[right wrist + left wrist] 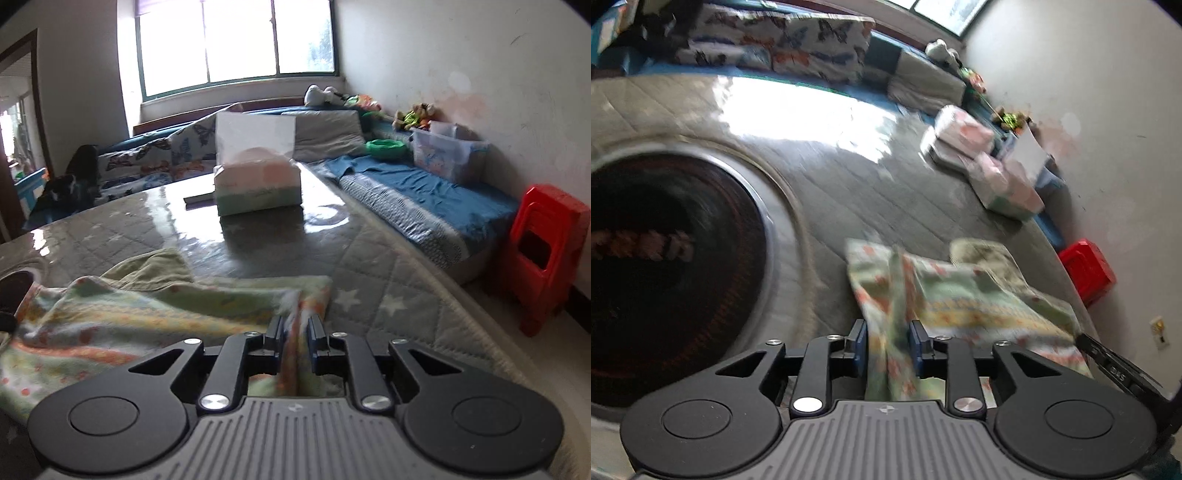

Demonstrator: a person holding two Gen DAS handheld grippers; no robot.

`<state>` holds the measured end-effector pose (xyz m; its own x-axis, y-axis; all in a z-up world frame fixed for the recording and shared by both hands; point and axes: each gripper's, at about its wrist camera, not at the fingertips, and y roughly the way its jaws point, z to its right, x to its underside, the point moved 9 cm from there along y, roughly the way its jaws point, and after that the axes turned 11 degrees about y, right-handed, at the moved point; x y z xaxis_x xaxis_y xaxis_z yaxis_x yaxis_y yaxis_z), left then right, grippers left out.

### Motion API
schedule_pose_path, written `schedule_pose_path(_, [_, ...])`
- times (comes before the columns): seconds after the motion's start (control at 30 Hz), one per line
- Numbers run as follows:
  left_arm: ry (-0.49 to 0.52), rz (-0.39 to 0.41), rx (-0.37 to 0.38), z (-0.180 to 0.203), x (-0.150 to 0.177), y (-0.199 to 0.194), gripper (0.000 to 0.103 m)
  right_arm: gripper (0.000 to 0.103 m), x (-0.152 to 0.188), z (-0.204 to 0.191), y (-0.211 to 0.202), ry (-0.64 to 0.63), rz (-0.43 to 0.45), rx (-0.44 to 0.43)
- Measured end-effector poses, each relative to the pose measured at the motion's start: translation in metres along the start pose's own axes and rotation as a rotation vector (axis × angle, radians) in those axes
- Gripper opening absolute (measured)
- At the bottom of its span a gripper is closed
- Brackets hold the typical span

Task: Fold clothes
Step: 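Open both grippers and release the folded shirt, then press and smooth the folded shirt flat with both open grippers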

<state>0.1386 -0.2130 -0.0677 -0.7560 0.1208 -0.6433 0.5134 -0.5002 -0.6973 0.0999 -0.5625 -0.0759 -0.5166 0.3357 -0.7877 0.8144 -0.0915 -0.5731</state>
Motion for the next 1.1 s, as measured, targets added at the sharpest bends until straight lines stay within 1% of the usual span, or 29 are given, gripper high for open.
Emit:
schedule_pose_path(0.03, [-0.001, 0.012, -0.009, -0.002, -0.004, -0.002, 0.027, 0.016, -0.002, 0.002, -0.002, 0.002, 0.011, 0.007])
schedule_pose_path(0.1, [-0.003, 0.036, -0.024, -0.005, -0.013, -0.007, 0.027, 0.016, -0.008, 0.002, -0.006, 0.014, 0.025, -0.002])
schedule_pose_path(0.17, [0.009, 0.055, -0.013, 0.000, -0.020, -0.010, 0.027, 0.016, -0.011, -0.002, -0.007, 0.015, 0.026, -0.026])
schedule_pose_path(0.23, [0.030, 0.059, 0.017, 0.013, -0.025, -0.008, 0.027, 0.016, -0.008, -0.010, -0.002, 0.013, -0.001, -0.061])
schedule_pose_path(0.37, [0.069, 0.035, 0.075, 0.041, -0.024, 0.006, 0.027, 0.016, -0.002, -0.023, 0.011, 0.003, -0.037, -0.093])
schedule_pose_path(0.47, [0.087, 0.008, 0.106, 0.058, -0.024, 0.022, 0.027, 0.016, 0.000, -0.028, 0.019, -0.002, -0.054, -0.093])
schedule_pose_path(0.63, [0.113, -0.005, 0.146, 0.078, -0.032, 0.047, 0.025, 0.017, -0.002, -0.031, 0.032, -0.012, -0.070, -0.088])
schedule_pose_path(0.73, [0.123, -0.017, 0.145, 0.079, -0.034, 0.062, 0.025, 0.018, -0.003, -0.033, 0.037, -0.015, -0.069, -0.087])
schedule_pose_path(0.9, [0.086, -0.021, 0.128, 0.067, -0.035, 0.075, 0.024, 0.021, -0.004, -0.034, 0.040, -0.020, -0.063, -0.088])
schedule_pose_path(1.03, [0.065, -0.013, 0.140, 0.061, -0.034, 0.067, 0.025, 0.024, -0.004, -0.036, 0.031, -0.026, -0.061, -0.094])
schedule_pose_path(1.1, [0.084, -0.003, 0.151, 0.064, -0.031, 0.057, 0.025, 0.025, -0.002, -0.040, 0.021, -0.041, -0.059, -0.108])
